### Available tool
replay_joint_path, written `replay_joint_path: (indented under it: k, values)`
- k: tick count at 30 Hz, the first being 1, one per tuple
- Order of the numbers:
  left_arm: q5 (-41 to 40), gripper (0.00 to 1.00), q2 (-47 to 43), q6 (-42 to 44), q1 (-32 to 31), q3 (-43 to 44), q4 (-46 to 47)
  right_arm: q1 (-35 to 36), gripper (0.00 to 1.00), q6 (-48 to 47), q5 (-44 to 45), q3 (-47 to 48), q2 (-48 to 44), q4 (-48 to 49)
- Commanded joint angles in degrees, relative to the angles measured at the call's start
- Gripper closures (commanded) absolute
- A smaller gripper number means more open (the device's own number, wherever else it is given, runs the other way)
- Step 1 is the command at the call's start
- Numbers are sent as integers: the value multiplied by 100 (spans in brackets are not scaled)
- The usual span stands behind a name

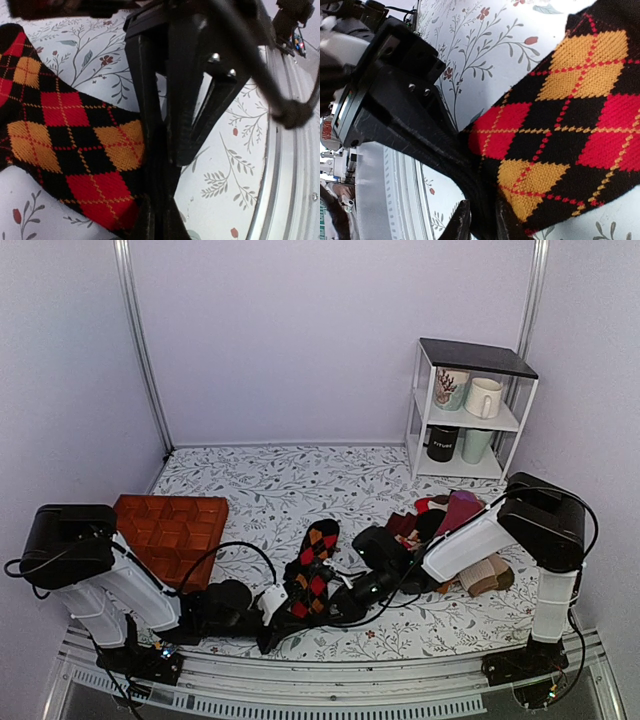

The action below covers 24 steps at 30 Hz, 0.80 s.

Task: Roll the socks
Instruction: Roll the sock at the center of the board.

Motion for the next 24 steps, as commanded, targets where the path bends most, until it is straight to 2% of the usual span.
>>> replay_joint_path:
  k: [1, 4, 8, 11, 16, 24]
  values:
    - [464, 100, -18, -775, 158, -257, -583, -15, 76, -441, 590, -479, -360, 54]
    - [654, 100, 137, -948, 230, -287, -564, 35, 67, -726, 662, -1056, -972, 1115]
    - [907, 100, 407, -1103, 324, -296, -477, 406, 55, -1796, 1217, -1784, -1594, 2144]
    - [1081, 100, 578, -1172, 372, -291, -375, 601, 55, -2450, 1464, -1794, -1538, 2107]
    - [1222, 100, 694, -1209, 429, -311, -311, 916, 55, -2964, 1839, -1788, -1456, 2216]
    - [1282, 100, 731, -1206, 487, -320, -327, 995, 55, -3426, 1643, -1568, -1230, 1975]
